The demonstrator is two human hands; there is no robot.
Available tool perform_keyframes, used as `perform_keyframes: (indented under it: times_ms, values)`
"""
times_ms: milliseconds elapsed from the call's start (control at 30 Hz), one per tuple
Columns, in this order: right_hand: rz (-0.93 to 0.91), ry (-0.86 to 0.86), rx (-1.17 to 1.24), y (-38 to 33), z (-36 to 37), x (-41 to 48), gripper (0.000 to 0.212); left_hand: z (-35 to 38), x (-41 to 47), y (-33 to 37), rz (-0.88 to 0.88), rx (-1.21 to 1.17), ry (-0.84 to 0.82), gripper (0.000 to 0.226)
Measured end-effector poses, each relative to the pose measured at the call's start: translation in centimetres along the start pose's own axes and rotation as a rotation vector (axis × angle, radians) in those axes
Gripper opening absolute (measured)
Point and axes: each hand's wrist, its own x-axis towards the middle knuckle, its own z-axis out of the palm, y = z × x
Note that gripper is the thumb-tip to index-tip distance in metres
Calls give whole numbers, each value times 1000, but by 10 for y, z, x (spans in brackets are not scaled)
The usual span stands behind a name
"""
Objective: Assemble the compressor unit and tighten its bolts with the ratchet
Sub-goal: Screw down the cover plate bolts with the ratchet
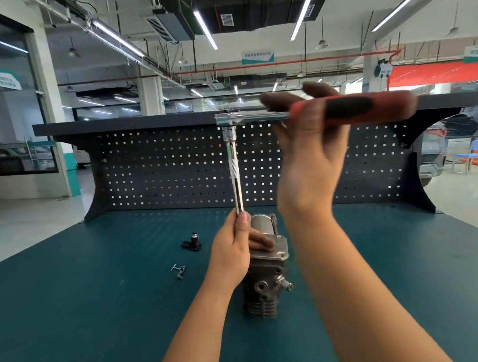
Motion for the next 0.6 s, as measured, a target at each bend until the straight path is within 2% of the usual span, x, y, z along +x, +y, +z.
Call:
perform_keyframes:
  times_ms: [67,167,267,367,533,600]
  values:
    - [248,148,257,0,-21,21,28,0,0,0,0,-35,-13,36]
    - [540,238,532,6,-41,43,44,-2,3,-4,22,-11,-51,34]
    - [690,333,638,12,-53,57,44,-3,4,-6,-9,-9,-83,34]
    - [572,257,544,13,-49,48,37,-4,7,-8,-42,-9,-62,39]
    - [120,162,229,0,-21,10,20,1,2,-8,-55,-16,-36,48]
    - [-89,10,17,-3,-3,-4,14,0,-1,-5,-54,3,-9,38]
